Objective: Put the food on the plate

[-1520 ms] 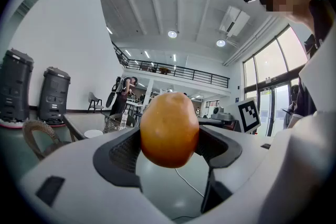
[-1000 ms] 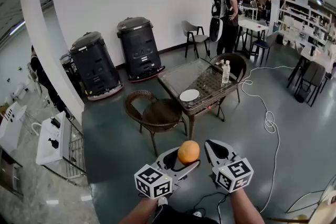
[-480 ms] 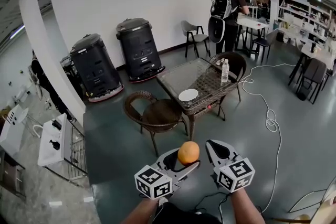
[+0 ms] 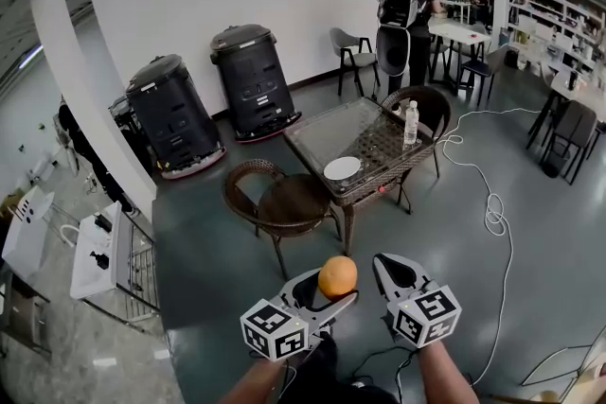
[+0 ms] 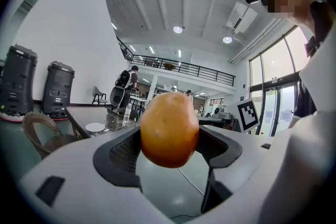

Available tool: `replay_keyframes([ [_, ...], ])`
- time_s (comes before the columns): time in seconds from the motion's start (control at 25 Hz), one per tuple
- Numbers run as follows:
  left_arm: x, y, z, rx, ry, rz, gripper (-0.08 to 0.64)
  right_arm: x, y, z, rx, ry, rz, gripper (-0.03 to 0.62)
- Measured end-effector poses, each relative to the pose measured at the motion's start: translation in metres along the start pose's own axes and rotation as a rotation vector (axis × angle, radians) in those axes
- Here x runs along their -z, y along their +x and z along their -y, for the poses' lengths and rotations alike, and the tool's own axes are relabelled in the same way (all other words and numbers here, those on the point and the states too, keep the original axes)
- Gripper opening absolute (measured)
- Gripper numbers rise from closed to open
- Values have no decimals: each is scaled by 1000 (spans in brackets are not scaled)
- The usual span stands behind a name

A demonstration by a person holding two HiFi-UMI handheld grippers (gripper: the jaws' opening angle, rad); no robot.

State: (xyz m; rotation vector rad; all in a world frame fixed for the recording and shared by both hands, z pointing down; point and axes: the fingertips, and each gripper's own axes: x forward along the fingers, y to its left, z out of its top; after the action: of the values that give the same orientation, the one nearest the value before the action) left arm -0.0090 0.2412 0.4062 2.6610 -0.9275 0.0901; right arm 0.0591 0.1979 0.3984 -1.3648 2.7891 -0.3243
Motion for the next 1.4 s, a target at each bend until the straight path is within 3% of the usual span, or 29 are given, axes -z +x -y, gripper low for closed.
replay_keyframes([
  [0.56,-35,75,-102,44,-22,38,347,-15,97,74,38,-52,-38,5],
  [1.4,-89,193,-313,123,-48,-59,347,-28,301,199,166,17,-99,5],
])
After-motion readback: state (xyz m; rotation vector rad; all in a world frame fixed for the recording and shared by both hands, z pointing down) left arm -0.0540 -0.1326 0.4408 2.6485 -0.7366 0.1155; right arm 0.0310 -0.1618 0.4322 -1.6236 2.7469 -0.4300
